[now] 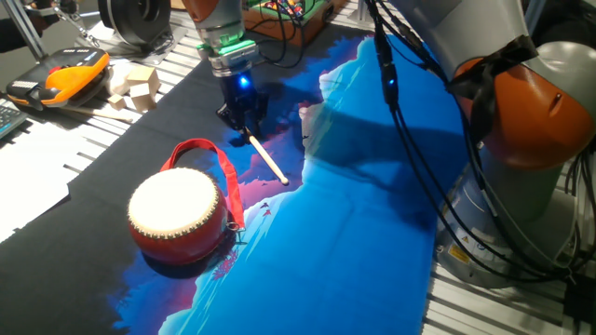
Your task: Play the drum
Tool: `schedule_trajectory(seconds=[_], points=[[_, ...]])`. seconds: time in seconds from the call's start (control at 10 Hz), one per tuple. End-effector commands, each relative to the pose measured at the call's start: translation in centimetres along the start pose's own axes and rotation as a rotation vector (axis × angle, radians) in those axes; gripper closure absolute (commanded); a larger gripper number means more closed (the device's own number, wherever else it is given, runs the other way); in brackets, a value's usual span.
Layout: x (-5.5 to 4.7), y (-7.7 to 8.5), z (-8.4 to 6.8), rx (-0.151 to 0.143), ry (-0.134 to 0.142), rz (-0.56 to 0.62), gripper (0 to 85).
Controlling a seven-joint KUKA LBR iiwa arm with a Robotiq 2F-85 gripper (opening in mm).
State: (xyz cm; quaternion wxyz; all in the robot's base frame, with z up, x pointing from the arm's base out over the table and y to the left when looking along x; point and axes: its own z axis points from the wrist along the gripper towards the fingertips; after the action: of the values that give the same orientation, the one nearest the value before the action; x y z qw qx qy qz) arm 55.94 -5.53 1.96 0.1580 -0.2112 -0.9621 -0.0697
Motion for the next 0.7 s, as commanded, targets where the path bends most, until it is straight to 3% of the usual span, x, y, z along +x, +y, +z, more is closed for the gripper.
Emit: schedule_trajectory(seconds=[0.0,0.3,0.5,0.6], points=[[0.0,0.1,0.0,-0.007,0.003,-0.006,85.0],[0.7,0.4,-1.0,-0.037,0.013,-0.002,85.0],[1.8,1.1,-2.6,-0.06,0.032,0.066,85.0],[2.4,1.3,-3.3,-0.094,0.029,0.111,85.0]])
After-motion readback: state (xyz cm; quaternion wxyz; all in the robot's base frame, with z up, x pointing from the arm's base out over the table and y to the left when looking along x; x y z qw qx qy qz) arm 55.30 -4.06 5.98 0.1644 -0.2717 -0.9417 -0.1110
